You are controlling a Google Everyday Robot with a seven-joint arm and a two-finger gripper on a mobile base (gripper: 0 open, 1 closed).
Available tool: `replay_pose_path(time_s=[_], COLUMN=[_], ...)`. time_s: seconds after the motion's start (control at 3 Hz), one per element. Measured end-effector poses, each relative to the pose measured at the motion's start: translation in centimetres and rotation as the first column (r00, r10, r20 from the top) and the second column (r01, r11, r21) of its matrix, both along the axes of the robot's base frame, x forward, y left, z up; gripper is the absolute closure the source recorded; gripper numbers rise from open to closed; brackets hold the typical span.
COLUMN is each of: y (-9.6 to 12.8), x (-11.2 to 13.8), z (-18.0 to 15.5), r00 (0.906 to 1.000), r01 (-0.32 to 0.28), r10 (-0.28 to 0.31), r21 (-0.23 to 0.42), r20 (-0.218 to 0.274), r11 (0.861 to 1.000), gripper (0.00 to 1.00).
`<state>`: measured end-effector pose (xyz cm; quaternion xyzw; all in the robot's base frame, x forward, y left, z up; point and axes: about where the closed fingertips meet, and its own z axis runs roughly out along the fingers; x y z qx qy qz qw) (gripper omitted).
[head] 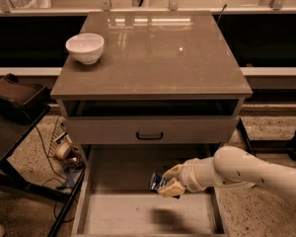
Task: Place rxbar blueberry into middle drawer
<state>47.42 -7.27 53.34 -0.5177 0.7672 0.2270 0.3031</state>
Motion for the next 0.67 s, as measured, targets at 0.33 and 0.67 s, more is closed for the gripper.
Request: replay_pose_path(time_s=[0.33,0.67], y=[0.19,0.29], x=[-0.04,-0.09], z=[-0.09,-0.15], r00=[1.0,1.0], r01=[-0.004,-0.006], r10=[0.004,0.006], r21=[0.001,0.001], r20=[-0.001,-0.002], r11=[1.0,1.0], gripper=[0.75,0.52])
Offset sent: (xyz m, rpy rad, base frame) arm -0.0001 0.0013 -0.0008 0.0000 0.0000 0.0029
